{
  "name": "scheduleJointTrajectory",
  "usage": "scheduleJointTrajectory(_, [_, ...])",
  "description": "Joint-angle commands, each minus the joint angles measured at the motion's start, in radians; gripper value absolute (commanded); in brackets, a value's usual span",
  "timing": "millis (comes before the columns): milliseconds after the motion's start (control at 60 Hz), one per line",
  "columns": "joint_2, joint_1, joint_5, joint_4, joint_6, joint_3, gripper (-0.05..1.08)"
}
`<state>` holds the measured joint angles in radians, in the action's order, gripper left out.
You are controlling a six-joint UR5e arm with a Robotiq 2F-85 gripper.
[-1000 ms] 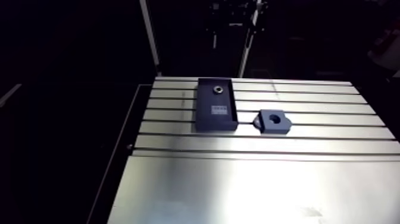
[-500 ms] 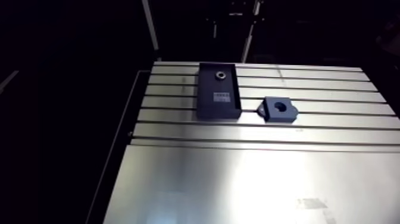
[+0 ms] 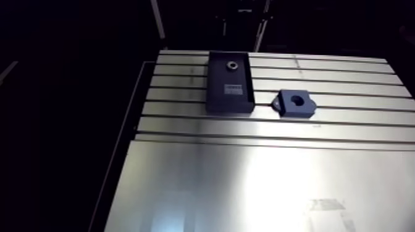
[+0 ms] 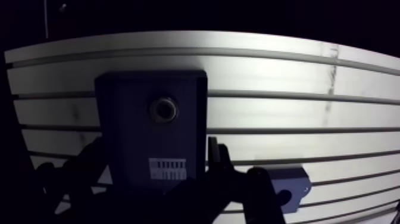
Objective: Pick up the bearing and press it into the housing until flush.
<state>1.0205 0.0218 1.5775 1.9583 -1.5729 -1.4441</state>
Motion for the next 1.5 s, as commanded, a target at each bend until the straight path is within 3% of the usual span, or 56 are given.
scheduleJointTrajectory(17, [-0.009, 0.01, 0.002, 0.003, 0.027, -0.001, 0.11])
scheduleJointTrajectory(600, [-0.047, 0.018, 0.001, 0.024, 0.037, -0.009, 0.24])
scheduleJointTrajectory(1117, [-0.071, 0.018, 0.002, 0.047, 0.035, -0.014, 0.42])
scheduleJointTrajectory(1500, [-0.09, 0.015, 0.003, 0.058, 0.02, -0.026, 0.42])
